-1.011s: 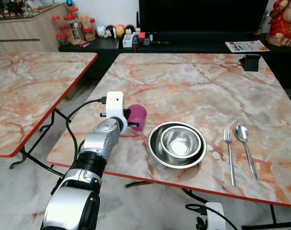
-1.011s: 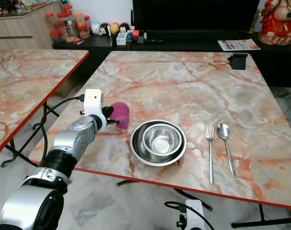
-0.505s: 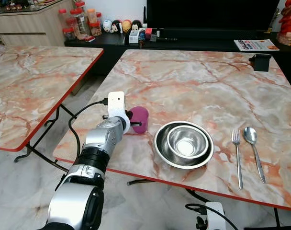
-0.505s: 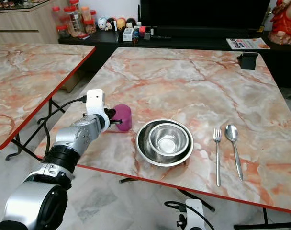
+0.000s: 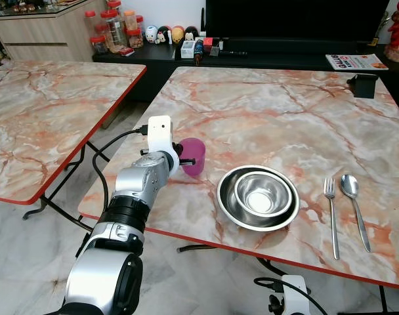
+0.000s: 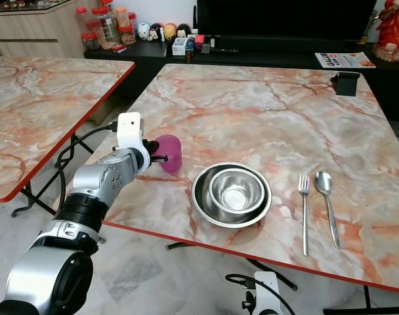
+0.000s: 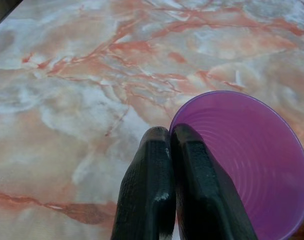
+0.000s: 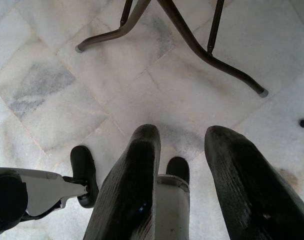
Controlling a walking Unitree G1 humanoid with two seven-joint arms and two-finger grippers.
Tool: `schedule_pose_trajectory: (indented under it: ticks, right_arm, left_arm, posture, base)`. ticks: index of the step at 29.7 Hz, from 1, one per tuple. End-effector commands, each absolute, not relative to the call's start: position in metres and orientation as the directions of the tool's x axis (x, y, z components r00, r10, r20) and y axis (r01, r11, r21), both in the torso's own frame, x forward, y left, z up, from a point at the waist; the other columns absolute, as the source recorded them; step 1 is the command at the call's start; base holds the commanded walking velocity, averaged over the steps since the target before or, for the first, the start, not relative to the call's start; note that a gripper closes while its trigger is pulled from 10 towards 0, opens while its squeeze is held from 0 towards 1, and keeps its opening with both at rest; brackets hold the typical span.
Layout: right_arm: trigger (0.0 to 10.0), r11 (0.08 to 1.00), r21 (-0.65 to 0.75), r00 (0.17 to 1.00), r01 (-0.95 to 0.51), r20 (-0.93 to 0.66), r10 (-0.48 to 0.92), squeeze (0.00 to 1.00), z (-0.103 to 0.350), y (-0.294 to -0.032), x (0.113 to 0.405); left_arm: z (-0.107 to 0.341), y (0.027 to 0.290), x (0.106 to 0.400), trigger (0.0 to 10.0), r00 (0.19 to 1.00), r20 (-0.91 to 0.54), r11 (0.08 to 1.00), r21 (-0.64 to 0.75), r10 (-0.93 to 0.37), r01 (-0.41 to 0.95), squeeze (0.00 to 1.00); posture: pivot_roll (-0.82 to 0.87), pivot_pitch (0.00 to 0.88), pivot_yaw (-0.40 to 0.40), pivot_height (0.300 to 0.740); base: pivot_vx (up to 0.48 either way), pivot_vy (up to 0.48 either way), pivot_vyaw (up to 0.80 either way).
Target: Setting the table
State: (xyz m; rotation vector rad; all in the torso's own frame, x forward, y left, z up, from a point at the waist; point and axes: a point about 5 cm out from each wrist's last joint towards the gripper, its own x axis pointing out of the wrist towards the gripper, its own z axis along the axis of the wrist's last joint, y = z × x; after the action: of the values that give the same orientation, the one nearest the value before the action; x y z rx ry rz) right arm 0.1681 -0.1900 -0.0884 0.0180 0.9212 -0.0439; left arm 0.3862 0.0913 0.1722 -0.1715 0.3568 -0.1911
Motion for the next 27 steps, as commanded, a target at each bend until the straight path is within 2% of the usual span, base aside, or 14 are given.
schedule_pose_trajectory:
  ticks: [1, 22, 24, 25, 26, 27]
  right_arm:
    - [10.0, 0.999, 0.007, 0.600, 0.045, -0.800, -0.022, 0.00, -0.0890, -0.1873, 0.1680]
    - [10.0, 0.999, 0.011, 0.596, 0.049, -0.803, -0.020, 0.00, -0.0899, -0.1856, 0.1666]
    - [10.0, 0.999, 0.012, 0.594, 0.049, -0.805, -0.020, 0.00, -0.0901, -0.1853, 0.1661]
    - [10.0, 0.999, 0.012, 0.593, 0.049, -0.805, -0.019, 0.00, -0.0903, -0.1852, 0.1659]
    - [10.0, 0.999, 0.012, 0.592, 0.049, -0.806, -0.019, 0.00, -0.0904, -0.1851, 0.1657]
    - [10.0, 0.999, 0.012, 0.592, 0.049, -0.806, -0.019, 0.00, -0.0904, -0.1851, 0.1656]
  left_arm:
    - [0.1675, 0.0896, 0.3844, 10.0, 0.912, -0.350, 0.970, -0.182, -0.216, 0.160, 0.00]
    - [0.1654, 0.0851, 0.3834, 10.0, 0.898, -0.368, 0.966, -0.182, -0.239, 0.183, 0.00]
    - [0.1653, 0.0852, 0.3833, 10.0, 0.898, -0.369, 0.967, -0.174, -0.239, 0.186, 0.08]
    - [0.1652, 0.0851, 0.3832, 10.0, 0.898, -0.370, 0.967, -0.170, -0.239, 0.187, 0.25]
    - [0.1651, 0.0848, 0.3832, 10.0, 0.898, -0.369, 0.967, -0.170, -0.239, 0.188, 0.29]
    - [0.1651, 0.0845, 0.3831, 10.0, 0.898, -0.369, 0.967, -0.170, -0.240, 0.189, 0.29]
  posture:
    - [-0.20, 0.000, 0.078, 0.740]
    - [-0.20, 0.000, 0.082, 0.740]
    - [-0.20, 0.000, 0.084, 0.740]
    - [-0.20, 0.000, 0.084, 0.740]
    - [-0.20, 0.000, 0.084, 0.740]
    - [-0.20, 0.000, 0.084, 0.740]
  base:
    - [0.000, 0.000, 0.00]
    - [0.000, 0.000, 0.00]
    - [0.000, 0.000, 0.00]
    - [0.000, 0.000, 0.00]
    - [0.000, 0.000, 0.00]
    - [0.000, 0.000, 0.00]
